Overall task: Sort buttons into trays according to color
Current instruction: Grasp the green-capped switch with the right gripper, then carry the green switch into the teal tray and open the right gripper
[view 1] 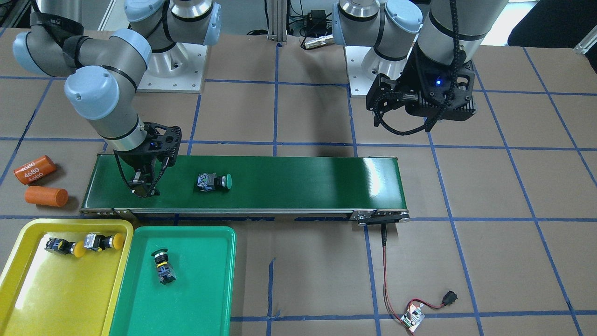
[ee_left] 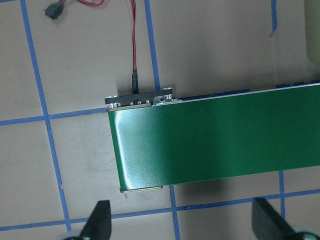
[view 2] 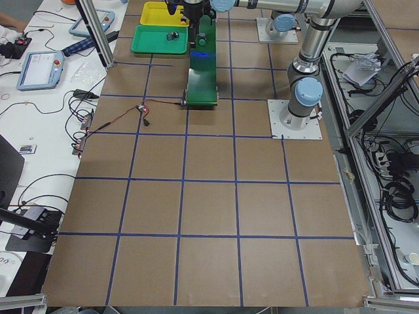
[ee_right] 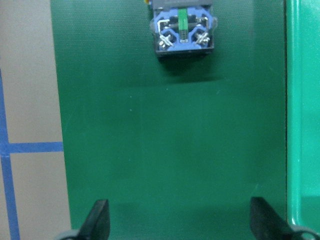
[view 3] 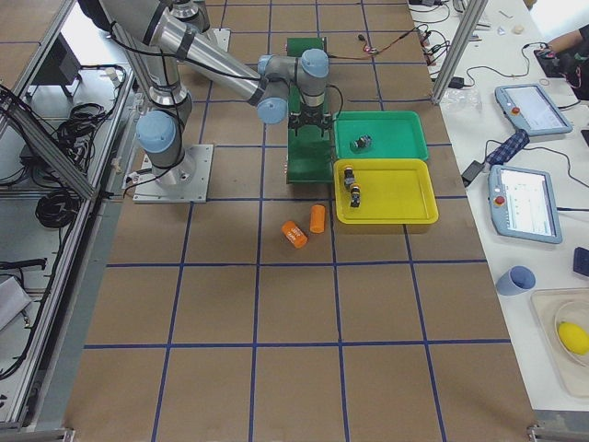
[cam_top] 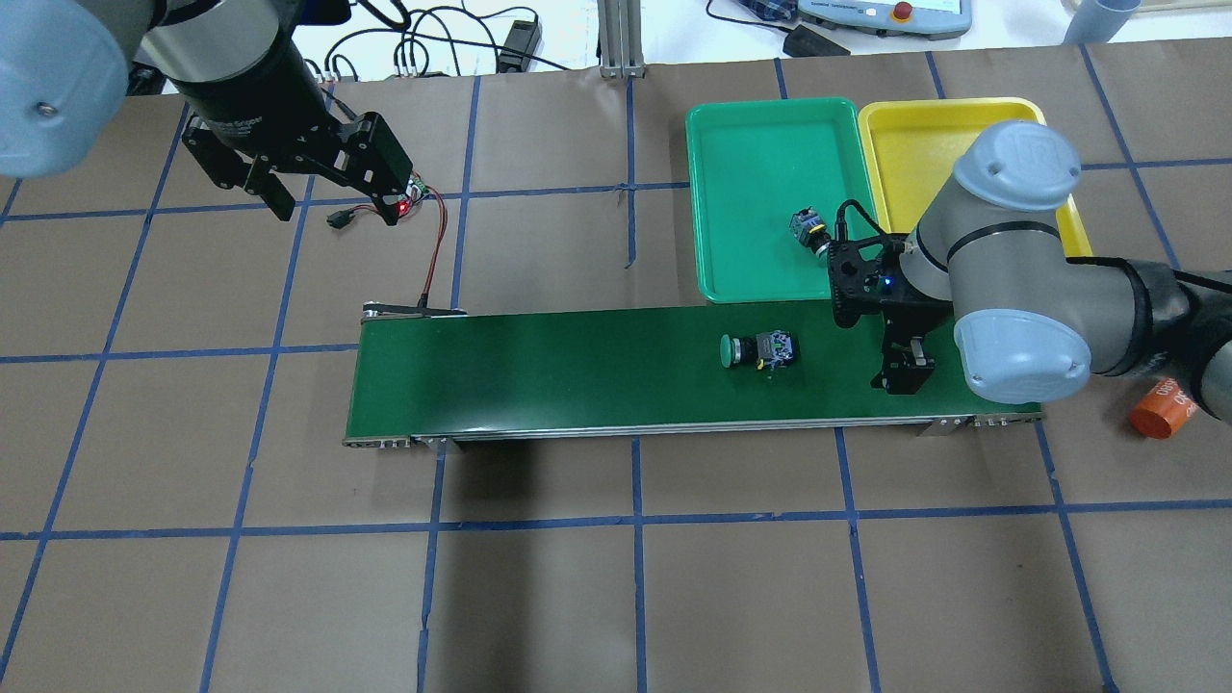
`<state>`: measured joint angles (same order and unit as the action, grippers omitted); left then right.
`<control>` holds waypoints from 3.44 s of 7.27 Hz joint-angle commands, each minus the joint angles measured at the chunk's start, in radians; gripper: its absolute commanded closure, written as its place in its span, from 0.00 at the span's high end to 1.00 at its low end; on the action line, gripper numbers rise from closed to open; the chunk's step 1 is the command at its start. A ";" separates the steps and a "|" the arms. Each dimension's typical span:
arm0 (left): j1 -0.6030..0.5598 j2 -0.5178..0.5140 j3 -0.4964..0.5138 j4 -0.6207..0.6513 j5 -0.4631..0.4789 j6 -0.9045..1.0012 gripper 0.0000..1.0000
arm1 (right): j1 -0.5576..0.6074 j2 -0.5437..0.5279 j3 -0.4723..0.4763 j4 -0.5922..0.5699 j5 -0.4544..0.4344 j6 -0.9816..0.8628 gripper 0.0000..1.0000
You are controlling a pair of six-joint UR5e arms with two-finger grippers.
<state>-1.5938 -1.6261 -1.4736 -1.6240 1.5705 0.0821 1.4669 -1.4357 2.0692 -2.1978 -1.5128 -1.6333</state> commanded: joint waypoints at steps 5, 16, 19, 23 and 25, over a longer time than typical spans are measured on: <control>0.000 0.002 0.009 -0.017 0.008 -0.004 1.00 | 0.029 0.023 -0.011 -0.008 0.002 0.000 1.00; 0.002 -0.008 0.012 -0.023 -0.003 -0.004 1.00 | 0.035 0.043 -0.017 -0.007 0.002 0.018 0.64; 0.003 -0.003 0.013 -0.019 -0.001 -0.004 1.00 | 0.035 0.044 -0.056 -0.005 -0.038 0.007 0.10; 0.002 0.000 0.013 -0.014 -0.003 -0.004 1.00 | 0.021 0.176 -0.293 0.016 -0.061 0.022 0.08; 0.003 -0.004 0.013 -0.016 -0.003 -0.004 1.00 | 0.009 0.240 -0.377 0.003 -0.061 0.032 0.18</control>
<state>-1.5920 -1.6298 -1.4601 -1.6388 1.5678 0.0782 1.4844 -1.2377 1.7444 -2.1872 -1.5740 -1.6059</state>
